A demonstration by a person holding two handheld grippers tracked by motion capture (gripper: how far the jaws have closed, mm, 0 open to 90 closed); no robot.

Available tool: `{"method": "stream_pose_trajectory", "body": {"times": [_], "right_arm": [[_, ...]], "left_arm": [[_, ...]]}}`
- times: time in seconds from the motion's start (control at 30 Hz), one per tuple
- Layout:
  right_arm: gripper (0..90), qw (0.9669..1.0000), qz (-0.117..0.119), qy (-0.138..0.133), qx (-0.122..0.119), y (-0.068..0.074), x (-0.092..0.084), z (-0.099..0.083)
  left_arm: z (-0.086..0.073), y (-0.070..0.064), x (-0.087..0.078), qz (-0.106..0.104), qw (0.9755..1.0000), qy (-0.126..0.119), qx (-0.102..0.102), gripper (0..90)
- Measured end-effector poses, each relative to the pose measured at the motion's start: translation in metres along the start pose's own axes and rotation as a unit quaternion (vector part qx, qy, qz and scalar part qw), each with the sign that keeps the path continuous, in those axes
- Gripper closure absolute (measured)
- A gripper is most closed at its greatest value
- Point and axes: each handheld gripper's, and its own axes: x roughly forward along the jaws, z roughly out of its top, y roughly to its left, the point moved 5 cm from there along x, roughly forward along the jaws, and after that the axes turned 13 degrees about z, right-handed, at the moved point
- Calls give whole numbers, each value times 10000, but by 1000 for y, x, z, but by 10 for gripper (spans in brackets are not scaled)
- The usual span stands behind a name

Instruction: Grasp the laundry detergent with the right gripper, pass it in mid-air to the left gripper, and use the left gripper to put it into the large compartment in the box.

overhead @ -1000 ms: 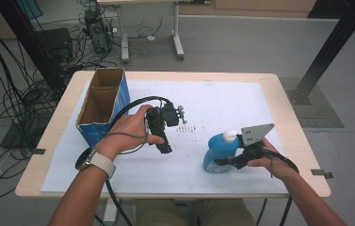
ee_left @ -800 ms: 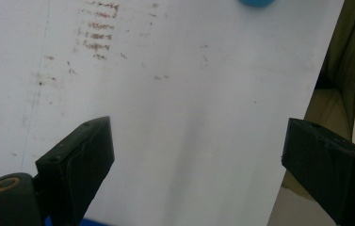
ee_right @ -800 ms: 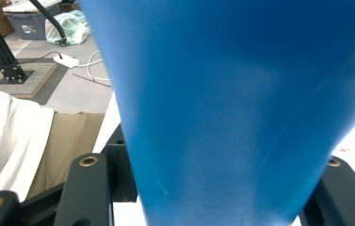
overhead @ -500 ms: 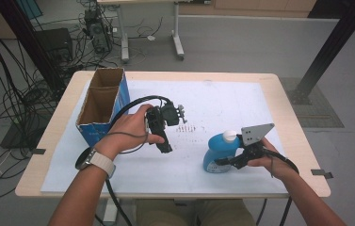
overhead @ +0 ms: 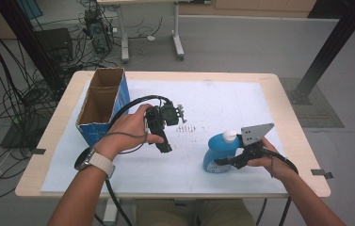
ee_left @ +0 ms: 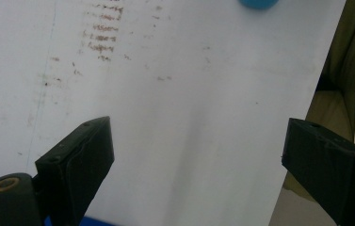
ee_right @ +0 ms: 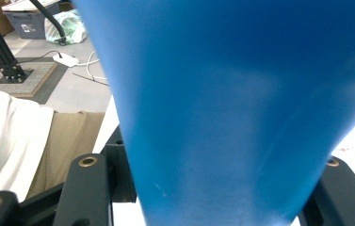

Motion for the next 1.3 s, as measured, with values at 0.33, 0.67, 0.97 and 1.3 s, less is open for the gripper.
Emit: {"method": "stream_pose_trajectory", "body": {"times": [0.33, 0.67, 0.97, 1.3], "right_arm": [[429, 10000, 5, 40, 5, 0, 0, 1], [429, 9999, 49, 22, 103, -1, 0, 3], [429, 9999, 44, -35, 110, -1, -3, 14], [429, 9999, 117, 18, 119, -3, -5, 34]], "left_arm": [[3, 0, -7, 53, 10000, -43, 7, 90], [13, 0, -25, 142, 9997, -173, 56, 63], [23, -1, -38, 90, 9995, -256, 160, 61], [37, 5, -56, -4, 9991, -266, 337, 55]]}}
